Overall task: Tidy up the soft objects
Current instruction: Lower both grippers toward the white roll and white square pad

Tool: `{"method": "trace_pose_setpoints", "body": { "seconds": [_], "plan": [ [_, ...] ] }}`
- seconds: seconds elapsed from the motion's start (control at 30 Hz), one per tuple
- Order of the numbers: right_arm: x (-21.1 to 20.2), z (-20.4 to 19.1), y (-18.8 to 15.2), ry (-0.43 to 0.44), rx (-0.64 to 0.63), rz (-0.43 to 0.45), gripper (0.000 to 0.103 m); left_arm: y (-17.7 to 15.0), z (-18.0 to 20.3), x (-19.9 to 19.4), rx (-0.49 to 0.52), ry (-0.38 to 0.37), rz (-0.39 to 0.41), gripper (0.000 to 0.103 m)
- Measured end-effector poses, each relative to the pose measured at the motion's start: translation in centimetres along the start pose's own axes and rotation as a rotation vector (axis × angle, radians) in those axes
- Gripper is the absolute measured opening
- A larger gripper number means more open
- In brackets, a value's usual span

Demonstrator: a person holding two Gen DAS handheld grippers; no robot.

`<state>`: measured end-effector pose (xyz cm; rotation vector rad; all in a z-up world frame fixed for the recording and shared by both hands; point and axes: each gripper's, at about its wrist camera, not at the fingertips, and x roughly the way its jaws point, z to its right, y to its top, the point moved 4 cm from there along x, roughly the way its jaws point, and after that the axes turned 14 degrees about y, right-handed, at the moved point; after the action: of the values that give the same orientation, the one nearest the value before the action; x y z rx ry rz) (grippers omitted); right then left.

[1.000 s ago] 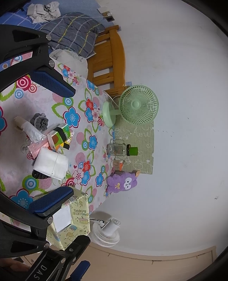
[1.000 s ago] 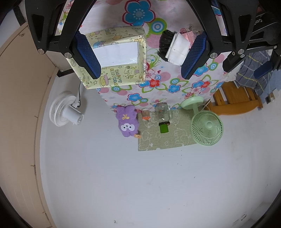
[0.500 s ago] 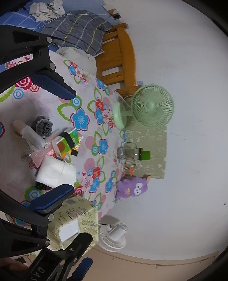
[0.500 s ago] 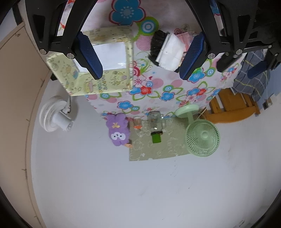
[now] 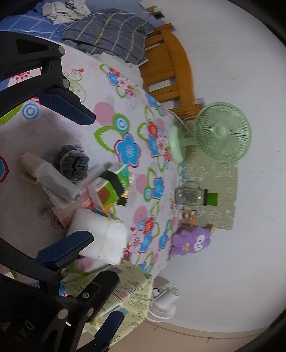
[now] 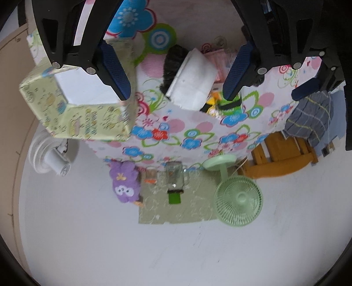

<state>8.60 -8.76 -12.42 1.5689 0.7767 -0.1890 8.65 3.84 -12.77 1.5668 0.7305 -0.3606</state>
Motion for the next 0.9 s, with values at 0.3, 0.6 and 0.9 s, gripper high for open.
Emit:
{"method": "trace_pose_setpoints", "body": {
  "seconds": [0.3,0.6,0.9],
  "plan": [
    [3.5,-0.4,-1.9,0.016,0.005,-0.086,0.087,-2.1,0.0,2.9,-0.003,-0.010,-0.085,0.088],
    [5.7,0.1,-2.8,0.028,0.024,-0.140,0.087,-3.0,0.7,4.0,0.020,0.003,-0.102,0.059],
    [7.4,0.5,-2.2,0.035,0.046,-0.144,0.085,-1.2,0.2,5.2,-0.006,0.014,-0.075,0.035]
  ]
}}
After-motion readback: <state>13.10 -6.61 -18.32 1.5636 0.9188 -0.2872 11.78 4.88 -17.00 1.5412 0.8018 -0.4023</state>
